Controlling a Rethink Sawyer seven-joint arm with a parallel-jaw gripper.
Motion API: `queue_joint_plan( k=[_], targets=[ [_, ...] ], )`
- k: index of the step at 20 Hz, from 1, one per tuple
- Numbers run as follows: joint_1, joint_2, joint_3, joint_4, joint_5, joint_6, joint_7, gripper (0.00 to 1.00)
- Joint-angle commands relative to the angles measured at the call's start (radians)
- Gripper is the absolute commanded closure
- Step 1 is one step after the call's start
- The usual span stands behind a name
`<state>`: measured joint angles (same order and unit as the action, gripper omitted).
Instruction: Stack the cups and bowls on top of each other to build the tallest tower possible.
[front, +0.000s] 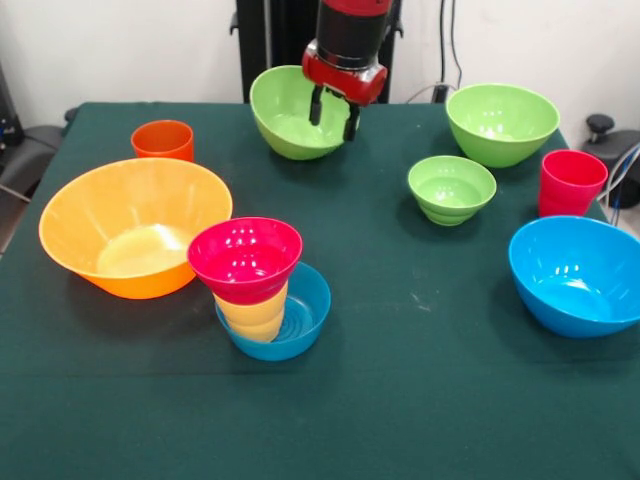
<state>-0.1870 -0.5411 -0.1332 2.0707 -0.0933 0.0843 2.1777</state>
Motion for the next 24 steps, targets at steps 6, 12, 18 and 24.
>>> queue_joint_plan(
  k=[6, 12, 18, 24],
  targets=[
    [0.011, 0.036, 0.081, 0.002, -0.018, -0.031, 0.092, 0.0],
    [0.039, -0.02, 0.043, -0.033, -0.018, 0.122, 0.035, 0.0],
    [0.103, -0.043, -0.011, -0.073, -0.012, 0.218, 0.033, 0.0],
    [0.117, -0.047, -0.023, -0.098, -0.015, 0.248, 0.038, 0.0]
  ],
)
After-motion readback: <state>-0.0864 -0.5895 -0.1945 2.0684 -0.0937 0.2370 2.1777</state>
